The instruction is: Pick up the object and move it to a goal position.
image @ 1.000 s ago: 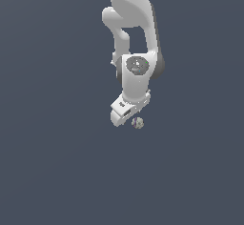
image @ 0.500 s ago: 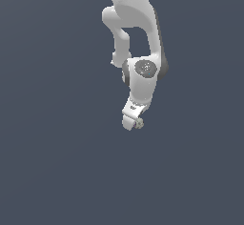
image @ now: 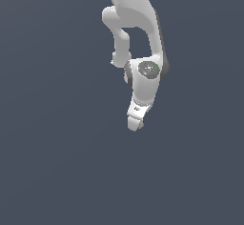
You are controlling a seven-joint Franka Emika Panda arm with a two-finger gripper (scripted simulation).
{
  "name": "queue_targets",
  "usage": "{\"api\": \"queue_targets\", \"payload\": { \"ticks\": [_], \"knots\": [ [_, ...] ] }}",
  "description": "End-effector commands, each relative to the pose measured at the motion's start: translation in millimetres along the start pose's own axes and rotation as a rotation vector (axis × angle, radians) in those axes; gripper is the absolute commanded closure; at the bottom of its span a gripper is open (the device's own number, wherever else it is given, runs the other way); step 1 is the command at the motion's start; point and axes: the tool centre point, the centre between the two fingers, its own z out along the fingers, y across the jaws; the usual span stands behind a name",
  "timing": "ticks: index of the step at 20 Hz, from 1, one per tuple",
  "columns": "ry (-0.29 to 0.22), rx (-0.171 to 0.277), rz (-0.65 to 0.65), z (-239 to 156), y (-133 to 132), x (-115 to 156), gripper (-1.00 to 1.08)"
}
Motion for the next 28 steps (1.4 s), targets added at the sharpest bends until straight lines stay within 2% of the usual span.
{"api": "queue_targets", "payload": {
  "ticks": [1,18,19,28],
  "knots": [
    [0.000,0.000,0.000,0,0,0,-0.92],
    [0.000,0.000,-0.006,50,0,0,-0.92],
    [0.000,0.000,-0.006,50,0,0,1.08],
    [0.000,0.000,-0.006,50,0,0,1.08]
  ]
}}
